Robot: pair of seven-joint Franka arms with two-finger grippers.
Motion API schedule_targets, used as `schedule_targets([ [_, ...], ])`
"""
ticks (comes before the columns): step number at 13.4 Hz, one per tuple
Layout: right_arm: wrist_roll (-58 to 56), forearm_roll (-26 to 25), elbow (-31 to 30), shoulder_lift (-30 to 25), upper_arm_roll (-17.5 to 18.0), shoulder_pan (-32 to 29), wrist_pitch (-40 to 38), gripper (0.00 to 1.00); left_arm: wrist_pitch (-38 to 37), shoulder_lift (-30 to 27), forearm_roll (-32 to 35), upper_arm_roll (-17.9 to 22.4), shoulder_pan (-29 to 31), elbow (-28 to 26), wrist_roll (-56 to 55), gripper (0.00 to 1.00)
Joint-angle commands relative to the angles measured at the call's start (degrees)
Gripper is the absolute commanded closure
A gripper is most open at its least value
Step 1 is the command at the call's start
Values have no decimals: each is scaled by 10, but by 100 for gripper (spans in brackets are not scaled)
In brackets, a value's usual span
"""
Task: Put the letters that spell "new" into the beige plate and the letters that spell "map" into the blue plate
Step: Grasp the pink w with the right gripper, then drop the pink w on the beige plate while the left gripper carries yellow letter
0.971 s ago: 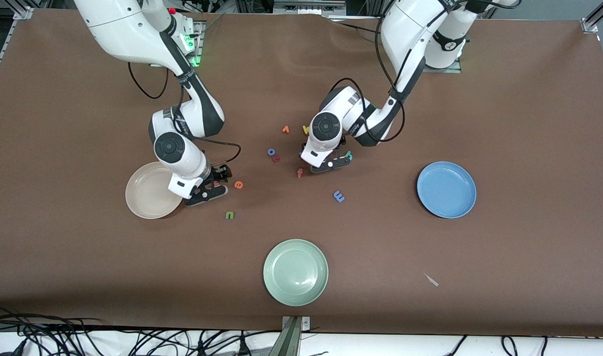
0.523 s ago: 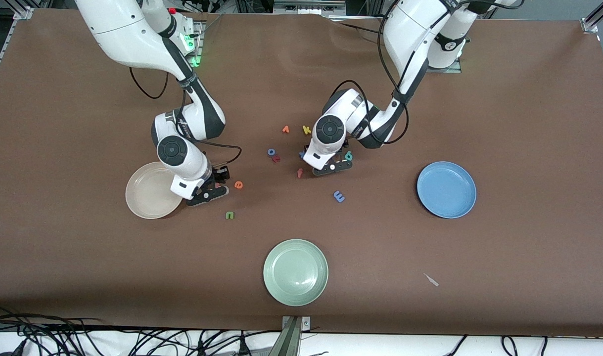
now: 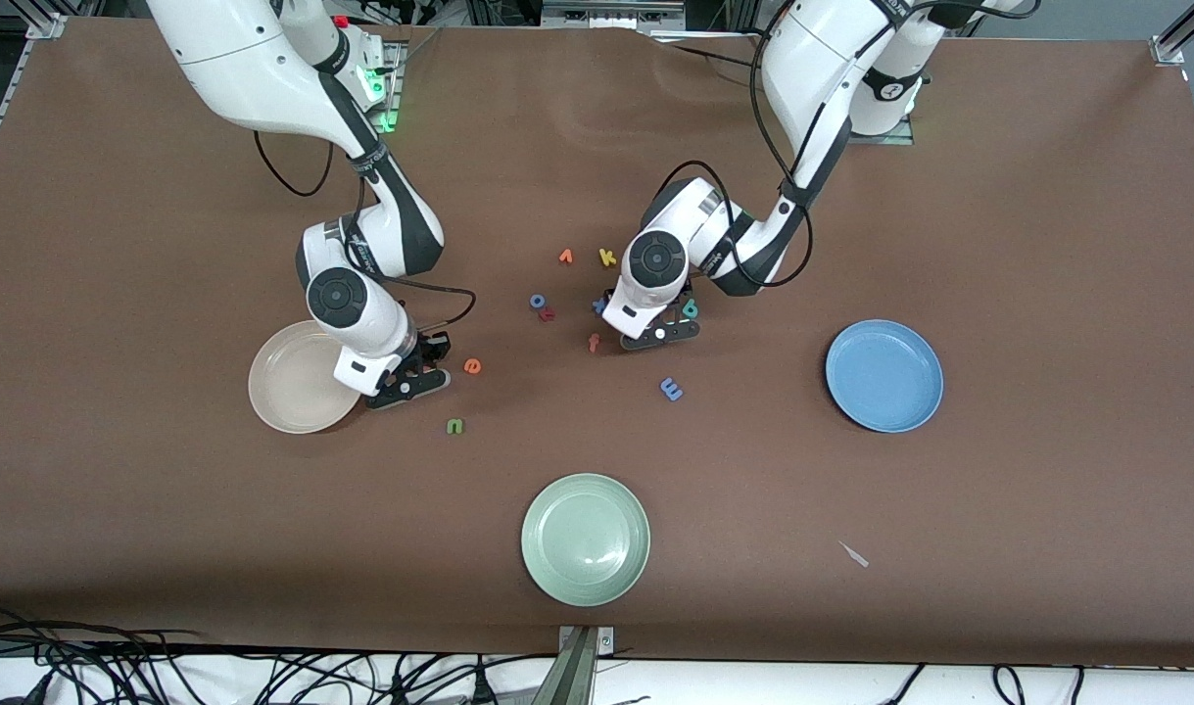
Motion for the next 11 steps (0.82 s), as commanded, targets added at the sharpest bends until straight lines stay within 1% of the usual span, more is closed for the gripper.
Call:
schedule_targets([
  [1,-2,9,10,-3,4,-3,-9,87,3,-7,-11,-1,4,-4,17,4],
  [2,0,9,29,-3,3,-4,-45,88,4,-7,-11,-1,3,-5,18,7],
  [3,0,9,58,-3,2,-10,-88,88,4,-7,-10,-1,4,-6,28,36],
  [4,0,9,87,-3,2,-21,-132,88,4,-8,-10,-1,4,-5,50,57],
  [6,-4,9,136,1,1,-39,-198,88,3,-8,-17,-2,8,-5,69,94],
  [7,-8,7,145,3,1,-53,-211,88,2,-8,-18,-2,9,-5,68,95],
  [11,-14,-1,146,4,0,-90,-211,88,2,-9,-18,-2,8,-5,61,95],
])
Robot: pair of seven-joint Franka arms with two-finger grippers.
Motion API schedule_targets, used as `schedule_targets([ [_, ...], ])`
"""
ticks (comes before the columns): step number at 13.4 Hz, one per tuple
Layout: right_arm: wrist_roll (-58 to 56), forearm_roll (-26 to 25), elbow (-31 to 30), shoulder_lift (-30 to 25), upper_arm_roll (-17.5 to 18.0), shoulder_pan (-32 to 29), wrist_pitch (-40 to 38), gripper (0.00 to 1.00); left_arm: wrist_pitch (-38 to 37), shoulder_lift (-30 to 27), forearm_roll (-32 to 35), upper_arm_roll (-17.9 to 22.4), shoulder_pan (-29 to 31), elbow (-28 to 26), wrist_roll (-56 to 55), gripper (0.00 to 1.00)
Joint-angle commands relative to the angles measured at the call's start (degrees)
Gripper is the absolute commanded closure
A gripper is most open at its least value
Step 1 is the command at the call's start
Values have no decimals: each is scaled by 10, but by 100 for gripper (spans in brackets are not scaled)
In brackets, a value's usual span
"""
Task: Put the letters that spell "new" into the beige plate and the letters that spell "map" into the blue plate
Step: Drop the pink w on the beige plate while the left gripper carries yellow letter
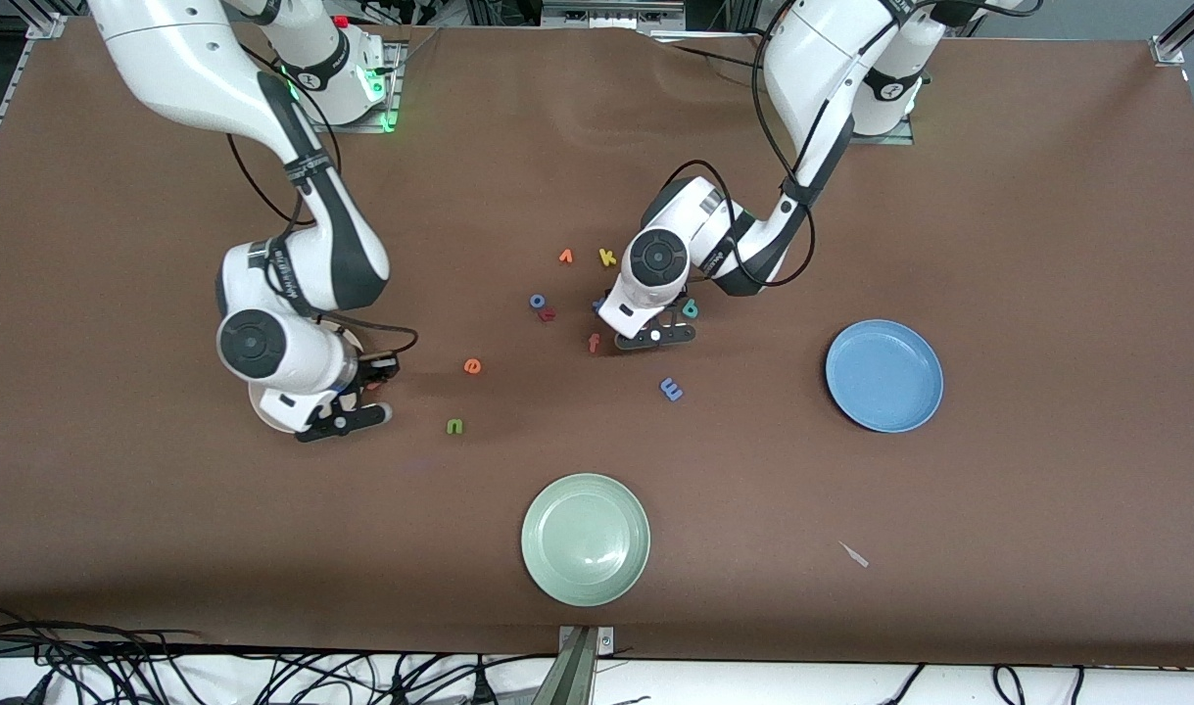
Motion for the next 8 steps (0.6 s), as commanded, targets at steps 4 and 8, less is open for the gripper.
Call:
schedule_targets([
  [4,-16,-23,7,26,5,-63,-4,85,-6,-7,-18,-1,6,-7,17,96],
  [8,-4,-14,8,31,6,-74,-3,0,-73,-53,-11,0,24,-2,25,96],
])
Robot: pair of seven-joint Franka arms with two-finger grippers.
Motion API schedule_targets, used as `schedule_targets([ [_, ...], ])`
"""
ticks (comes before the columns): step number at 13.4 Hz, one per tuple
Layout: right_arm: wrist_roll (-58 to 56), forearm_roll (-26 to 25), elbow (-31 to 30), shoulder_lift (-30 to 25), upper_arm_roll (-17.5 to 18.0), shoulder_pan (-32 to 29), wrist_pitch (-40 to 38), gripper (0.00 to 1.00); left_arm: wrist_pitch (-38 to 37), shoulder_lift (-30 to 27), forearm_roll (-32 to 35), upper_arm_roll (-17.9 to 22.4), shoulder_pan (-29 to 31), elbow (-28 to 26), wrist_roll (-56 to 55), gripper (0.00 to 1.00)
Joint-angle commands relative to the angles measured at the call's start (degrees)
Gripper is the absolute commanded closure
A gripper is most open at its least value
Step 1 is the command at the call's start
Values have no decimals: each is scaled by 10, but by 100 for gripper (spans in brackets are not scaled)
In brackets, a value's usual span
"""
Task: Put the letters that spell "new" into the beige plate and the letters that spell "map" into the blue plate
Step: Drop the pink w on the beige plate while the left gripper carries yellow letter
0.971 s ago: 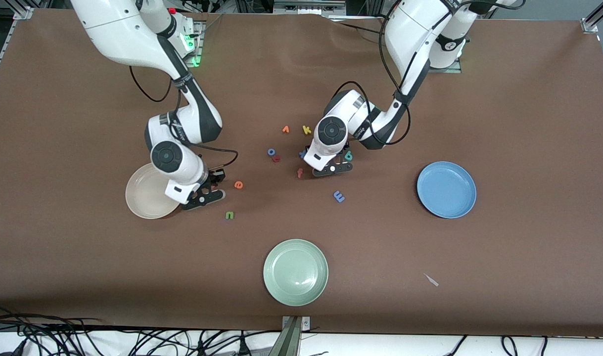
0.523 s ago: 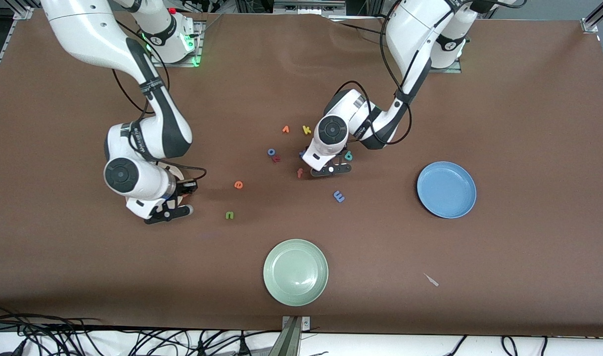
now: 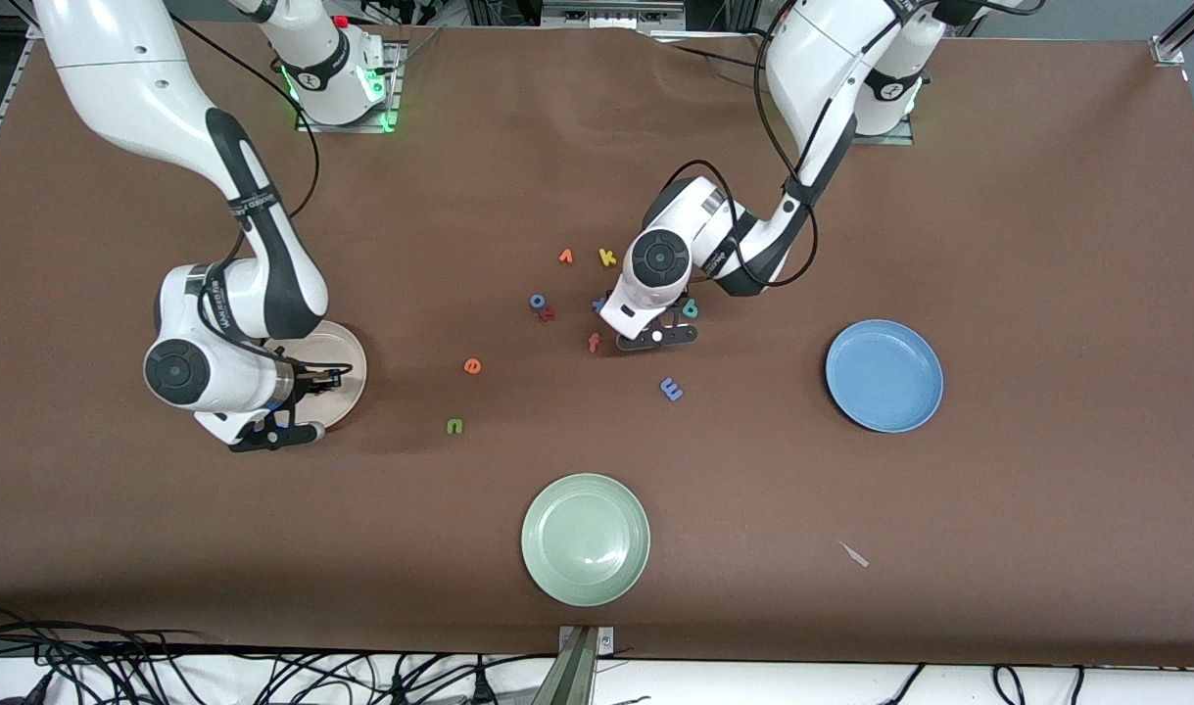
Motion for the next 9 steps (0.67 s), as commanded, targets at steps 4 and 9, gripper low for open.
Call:
schedule_targets([
  [4,74,46,27,-2,12,16,-3,0,-160,-61,-8,3,56,45,49,95],
  [9,217,64,64,26,12,74,23,0,-277,-96,55,3,148,51,207,95],
])
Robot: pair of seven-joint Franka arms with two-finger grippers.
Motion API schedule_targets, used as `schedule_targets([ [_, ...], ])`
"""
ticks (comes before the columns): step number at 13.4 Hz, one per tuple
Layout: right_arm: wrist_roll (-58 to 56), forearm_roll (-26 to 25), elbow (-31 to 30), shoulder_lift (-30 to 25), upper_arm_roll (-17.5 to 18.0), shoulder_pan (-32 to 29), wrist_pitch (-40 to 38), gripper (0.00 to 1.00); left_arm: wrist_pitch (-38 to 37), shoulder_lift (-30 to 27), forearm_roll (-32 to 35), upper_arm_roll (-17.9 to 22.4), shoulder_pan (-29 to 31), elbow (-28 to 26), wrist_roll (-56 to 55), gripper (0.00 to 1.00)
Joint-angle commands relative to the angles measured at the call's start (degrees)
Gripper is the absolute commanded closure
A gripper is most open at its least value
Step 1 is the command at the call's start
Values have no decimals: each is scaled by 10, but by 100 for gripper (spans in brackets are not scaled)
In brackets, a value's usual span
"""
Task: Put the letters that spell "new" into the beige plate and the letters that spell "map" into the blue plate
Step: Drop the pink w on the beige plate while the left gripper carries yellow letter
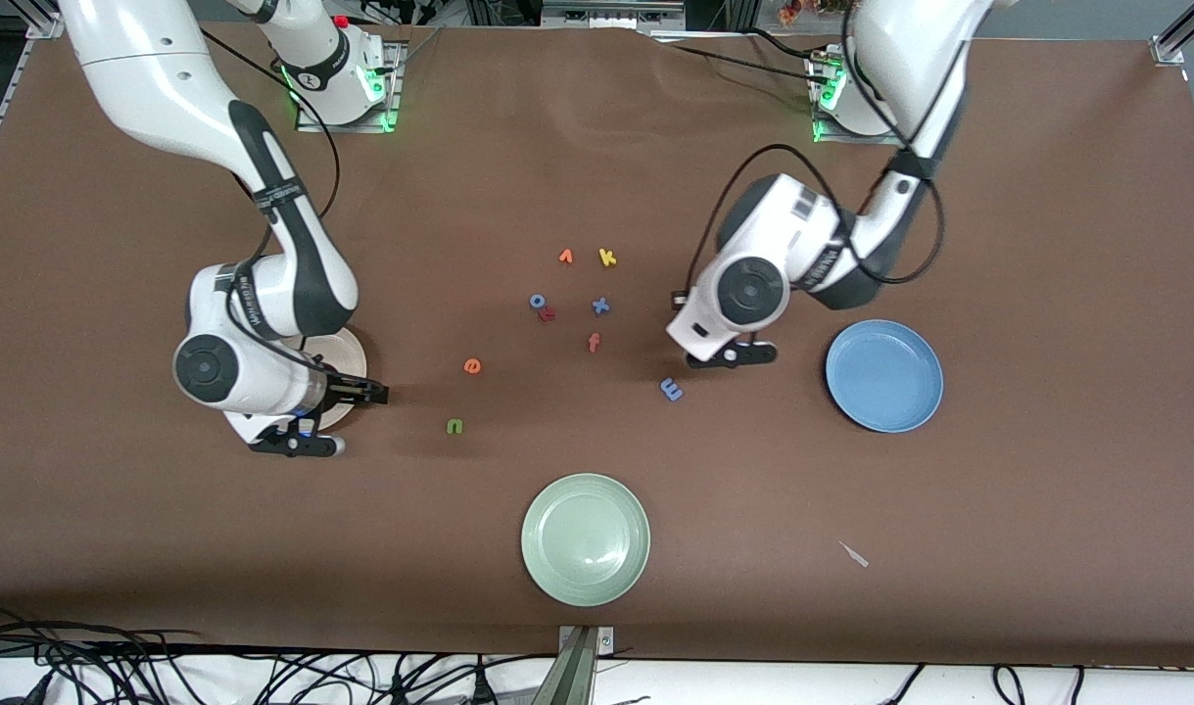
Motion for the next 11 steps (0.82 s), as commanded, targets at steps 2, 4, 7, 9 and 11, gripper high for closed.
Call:
schedule_targets([
  [2,71,70,55,37,-2,34,3,0,-43,-12,97,-5,45,-10,76,95],
  [4,84,76,66,51,-2,48,7,0,-45,-12,101,-4,73,-12,137,95],
  [7,107,71,65,73,-2,72,58,0,-42,-6,104,-3,132,-14,259,93],
  [9,103,65,72,90,-2,85,74,0,-37,1,114,-4,161,-14,304,92],
  [11,99,32,79,106,-2,91,88,0,-25,16,114,-4,177,-14,331,90],
])
